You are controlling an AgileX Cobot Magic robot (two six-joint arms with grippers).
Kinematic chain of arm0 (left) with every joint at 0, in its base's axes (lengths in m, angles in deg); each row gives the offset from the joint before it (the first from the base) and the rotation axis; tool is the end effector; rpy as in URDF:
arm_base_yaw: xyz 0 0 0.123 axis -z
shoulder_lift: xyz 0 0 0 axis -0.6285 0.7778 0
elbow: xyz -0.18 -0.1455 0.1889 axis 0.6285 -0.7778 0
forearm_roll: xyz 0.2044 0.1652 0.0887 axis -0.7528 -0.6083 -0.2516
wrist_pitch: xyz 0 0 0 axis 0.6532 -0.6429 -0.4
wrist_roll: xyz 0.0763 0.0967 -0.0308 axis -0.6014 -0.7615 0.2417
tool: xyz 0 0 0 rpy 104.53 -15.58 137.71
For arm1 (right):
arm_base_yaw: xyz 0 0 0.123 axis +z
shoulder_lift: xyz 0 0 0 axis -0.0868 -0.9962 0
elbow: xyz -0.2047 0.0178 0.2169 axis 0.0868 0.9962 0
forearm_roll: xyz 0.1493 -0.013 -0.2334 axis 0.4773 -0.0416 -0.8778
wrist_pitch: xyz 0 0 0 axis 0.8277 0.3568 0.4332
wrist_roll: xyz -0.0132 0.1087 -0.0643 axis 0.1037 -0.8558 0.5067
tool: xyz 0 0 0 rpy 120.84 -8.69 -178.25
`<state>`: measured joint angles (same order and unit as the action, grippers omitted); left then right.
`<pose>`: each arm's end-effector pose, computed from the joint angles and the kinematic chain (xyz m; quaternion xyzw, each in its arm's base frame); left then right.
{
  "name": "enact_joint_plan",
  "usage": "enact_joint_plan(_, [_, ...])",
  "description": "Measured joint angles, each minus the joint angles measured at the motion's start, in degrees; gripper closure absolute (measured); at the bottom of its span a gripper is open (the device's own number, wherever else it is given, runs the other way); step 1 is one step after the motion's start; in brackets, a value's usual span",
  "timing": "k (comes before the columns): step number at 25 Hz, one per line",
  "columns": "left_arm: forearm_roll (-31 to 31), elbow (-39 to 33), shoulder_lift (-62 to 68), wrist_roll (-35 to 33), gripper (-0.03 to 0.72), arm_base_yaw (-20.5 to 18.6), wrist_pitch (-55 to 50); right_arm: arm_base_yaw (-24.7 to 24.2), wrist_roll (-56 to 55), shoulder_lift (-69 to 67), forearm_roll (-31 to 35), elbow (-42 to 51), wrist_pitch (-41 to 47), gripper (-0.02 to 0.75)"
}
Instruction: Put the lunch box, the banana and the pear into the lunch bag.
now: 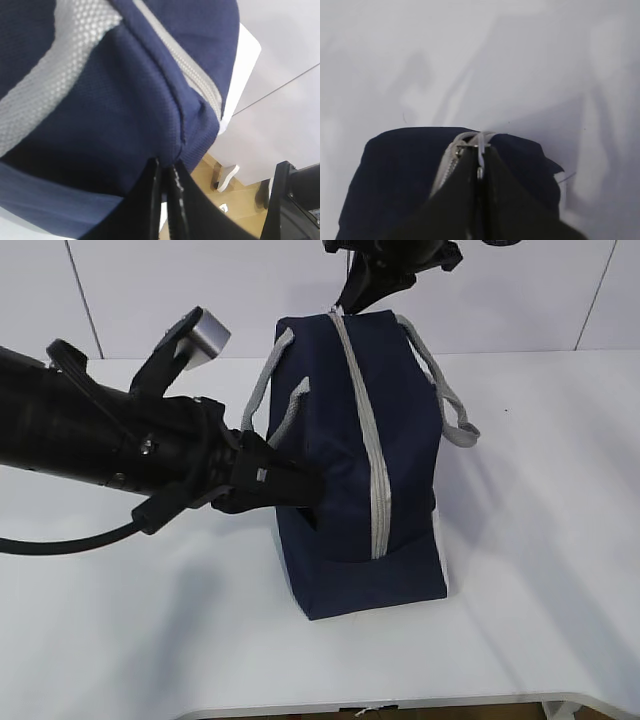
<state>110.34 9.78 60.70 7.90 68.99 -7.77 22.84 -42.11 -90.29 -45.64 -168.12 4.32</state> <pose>0.2734 -0.2504 0.2062 0.2813 0.8181 -0.4226 0.2704 0.5069 0.2050 0.3248 -0.2081 0.9218 0.1901 0.2660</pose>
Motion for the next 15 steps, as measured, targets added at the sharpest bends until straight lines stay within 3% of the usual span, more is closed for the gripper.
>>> enact_joint_plan(11, [-0.2, 0.0, 0.0, 0.0, 0.708, 0.0, -0.6, -0.1, 9.6, -0.5, -1.8, -0.8, 0.0, 0.720])
enact_joint_plan(15, [-2.9, 0.1, 0.0, 0.0, 0.709, 0.0, -0.2, -0.1, 16.3, -0.5, -2.0, -0.8, 0.0, 0.720])
